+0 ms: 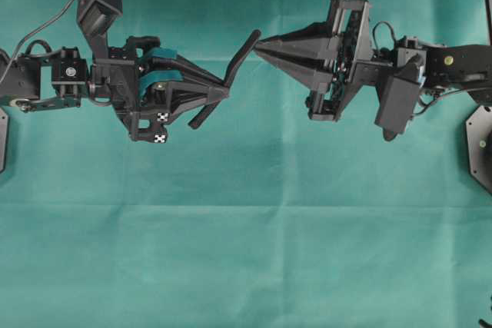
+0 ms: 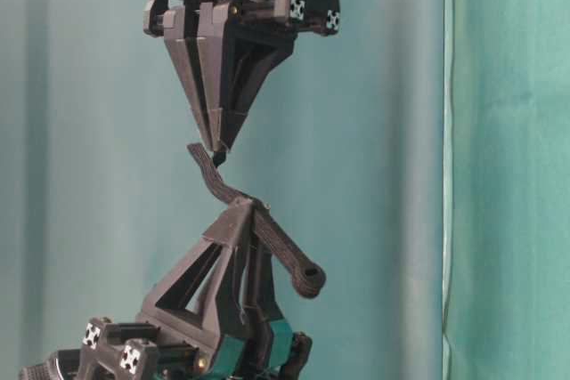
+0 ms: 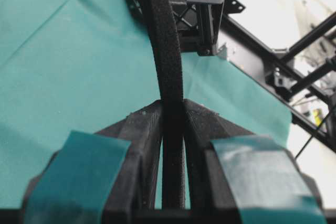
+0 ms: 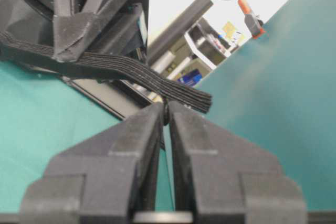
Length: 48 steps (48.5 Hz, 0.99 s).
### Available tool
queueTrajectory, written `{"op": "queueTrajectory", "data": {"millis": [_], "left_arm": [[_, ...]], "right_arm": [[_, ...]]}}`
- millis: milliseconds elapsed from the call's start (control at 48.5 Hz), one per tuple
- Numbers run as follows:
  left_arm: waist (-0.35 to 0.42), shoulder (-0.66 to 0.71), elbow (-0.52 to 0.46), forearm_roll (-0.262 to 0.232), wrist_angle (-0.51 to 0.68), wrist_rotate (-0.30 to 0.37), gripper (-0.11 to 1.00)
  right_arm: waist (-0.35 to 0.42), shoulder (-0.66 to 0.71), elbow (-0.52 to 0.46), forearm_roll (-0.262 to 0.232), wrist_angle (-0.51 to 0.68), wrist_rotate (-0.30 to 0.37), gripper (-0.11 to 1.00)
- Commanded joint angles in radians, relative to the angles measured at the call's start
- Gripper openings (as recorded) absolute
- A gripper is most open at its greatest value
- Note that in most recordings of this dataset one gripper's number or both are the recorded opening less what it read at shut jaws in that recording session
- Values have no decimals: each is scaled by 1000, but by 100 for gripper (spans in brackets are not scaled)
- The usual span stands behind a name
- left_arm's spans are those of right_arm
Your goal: Peel off the Velcro with your right arm.
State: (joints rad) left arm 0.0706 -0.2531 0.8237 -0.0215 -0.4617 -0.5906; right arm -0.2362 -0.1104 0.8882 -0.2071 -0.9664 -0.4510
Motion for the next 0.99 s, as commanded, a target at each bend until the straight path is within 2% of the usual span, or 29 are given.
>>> {"op": "queueTrajectory", "data": {"millis": [0,969], "left_arm": [[-2,-9,-17,2,-17,3,10],[0,-9,-18,0,-17,2,10]], "right_arm": [[17,-9,-9,2,3,2,-8],[87,34,-18,2,29,5,-8]]}}
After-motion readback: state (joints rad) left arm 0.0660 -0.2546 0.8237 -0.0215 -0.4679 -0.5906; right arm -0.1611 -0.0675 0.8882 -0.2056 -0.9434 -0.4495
